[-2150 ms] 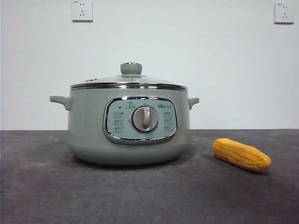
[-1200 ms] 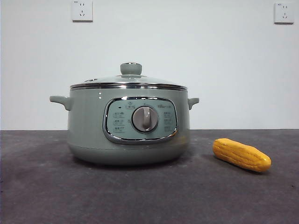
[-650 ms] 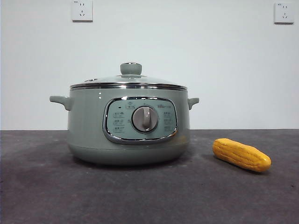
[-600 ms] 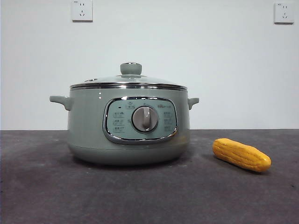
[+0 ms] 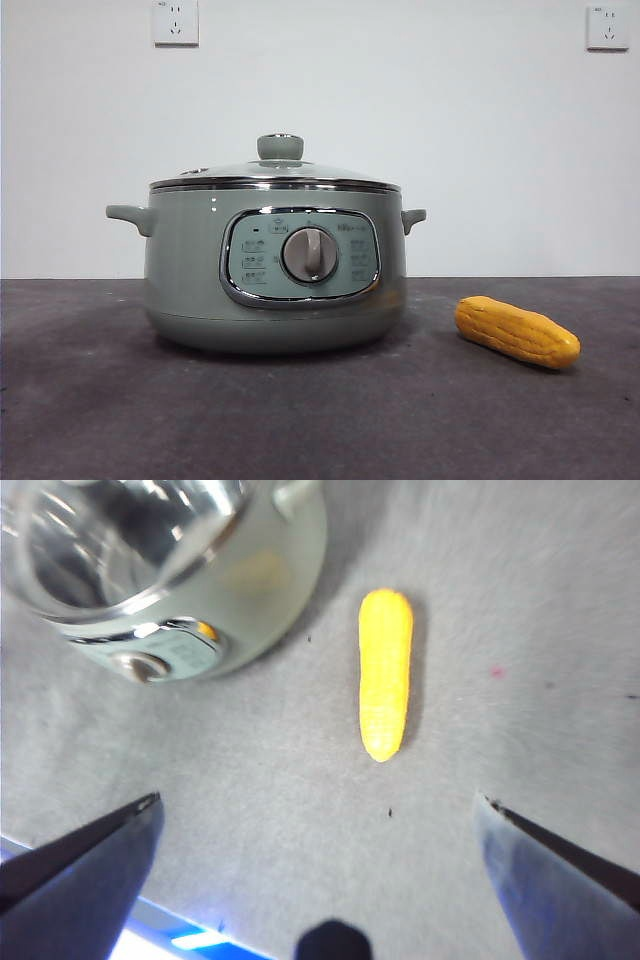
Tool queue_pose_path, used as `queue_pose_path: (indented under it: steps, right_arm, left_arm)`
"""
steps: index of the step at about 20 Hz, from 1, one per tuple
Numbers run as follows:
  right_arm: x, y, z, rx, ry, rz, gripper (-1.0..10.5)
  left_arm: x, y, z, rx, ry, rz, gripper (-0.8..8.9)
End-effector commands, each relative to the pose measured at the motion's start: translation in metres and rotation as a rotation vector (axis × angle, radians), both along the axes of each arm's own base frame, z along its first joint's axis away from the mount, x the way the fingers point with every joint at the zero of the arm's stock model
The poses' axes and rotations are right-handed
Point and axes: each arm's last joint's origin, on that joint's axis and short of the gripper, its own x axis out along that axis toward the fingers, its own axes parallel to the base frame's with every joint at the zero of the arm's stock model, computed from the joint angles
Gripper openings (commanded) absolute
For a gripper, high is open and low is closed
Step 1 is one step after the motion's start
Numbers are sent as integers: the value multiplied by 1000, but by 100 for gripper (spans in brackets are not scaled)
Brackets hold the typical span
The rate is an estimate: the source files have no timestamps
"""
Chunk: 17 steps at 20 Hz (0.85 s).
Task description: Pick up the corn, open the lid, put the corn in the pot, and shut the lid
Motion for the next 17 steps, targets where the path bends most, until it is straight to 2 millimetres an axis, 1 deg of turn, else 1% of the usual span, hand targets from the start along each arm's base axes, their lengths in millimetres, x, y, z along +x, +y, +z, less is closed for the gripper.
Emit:
queue_pose_path:
  steps: [1, 3, 6, 9, 12, 14, 15, 17]
  right_arm:
    - [29, 10, -16, -5, 63, 19, 557]
    - [55, 22, -36, -46, 119, 44, 525]
    - [88, 46, -73, -164, 186, 68, 527]
    - [110, 65, -106, -229, 235, 93, 527]
    - [124, 77, -134, -282, 275, 88, 526]
    - [130, 81, -149, -321, 302, 84, 520]
    - [131, 82, -155, -331, 314, 86, 472]
    - [134, 82, -164, -340, 341, 88, 321]
  left_arm:
    - [5, 0, 4, -9, -8, 1, 615]
    - [10, 0, 4, -10, 2, 1, 615]
    - [14, 0, 2, -11, 22, -1, 616]
    - [16, -1, 2, -11, 27, -1, 615]
    - [16, 0, 2, -10, 27, 0, 615]
    - [16, 0, 2, -10, 27, 0, 615]
    - [16, 0, 2, -10, 26, 0, 615]
    - [16, 0, 2, -10, 27, 1, 615]
